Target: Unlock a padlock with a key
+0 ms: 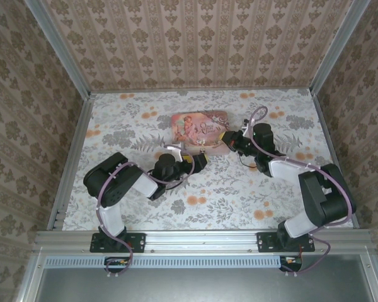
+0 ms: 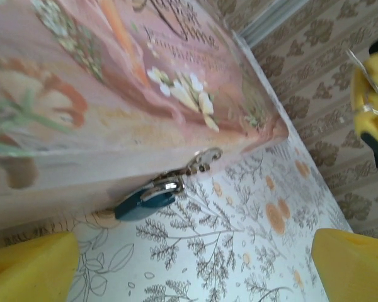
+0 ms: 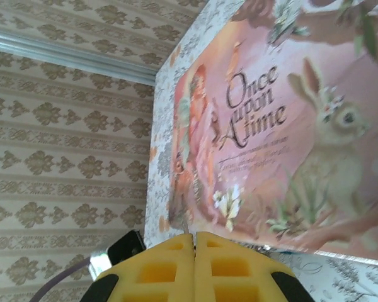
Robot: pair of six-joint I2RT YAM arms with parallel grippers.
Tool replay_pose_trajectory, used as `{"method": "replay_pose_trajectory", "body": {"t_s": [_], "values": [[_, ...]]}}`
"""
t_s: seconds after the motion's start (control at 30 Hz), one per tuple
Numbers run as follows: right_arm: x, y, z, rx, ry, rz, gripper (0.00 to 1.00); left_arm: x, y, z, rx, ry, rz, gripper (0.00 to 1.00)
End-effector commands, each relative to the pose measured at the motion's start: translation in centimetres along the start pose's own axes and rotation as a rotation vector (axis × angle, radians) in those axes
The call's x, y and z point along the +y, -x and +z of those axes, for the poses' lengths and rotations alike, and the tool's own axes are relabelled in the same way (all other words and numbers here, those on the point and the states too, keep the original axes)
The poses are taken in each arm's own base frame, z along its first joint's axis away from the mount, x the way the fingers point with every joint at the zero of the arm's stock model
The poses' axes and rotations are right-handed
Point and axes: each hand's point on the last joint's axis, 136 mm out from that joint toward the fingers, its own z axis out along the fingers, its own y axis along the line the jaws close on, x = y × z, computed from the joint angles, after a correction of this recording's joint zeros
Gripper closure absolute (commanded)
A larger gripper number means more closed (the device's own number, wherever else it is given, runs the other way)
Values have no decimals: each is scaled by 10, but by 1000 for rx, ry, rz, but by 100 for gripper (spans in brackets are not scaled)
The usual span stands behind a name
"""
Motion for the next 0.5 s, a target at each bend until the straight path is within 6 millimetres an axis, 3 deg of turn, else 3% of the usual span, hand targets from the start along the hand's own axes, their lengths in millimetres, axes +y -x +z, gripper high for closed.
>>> {"method": "replay_pose_trajectory", "body": {"t_s": [0.0,0.27,0.47], "values": [[-12,2,10,35,-24,0,100,-5,-7,6,73,-16,35,3],[-29,8,23,39,-45,25,100,-6,-18,17,156,13,112,4],[-36,6,25,39,-48,49,100,6,-20,23,182,99,192,4]]}}
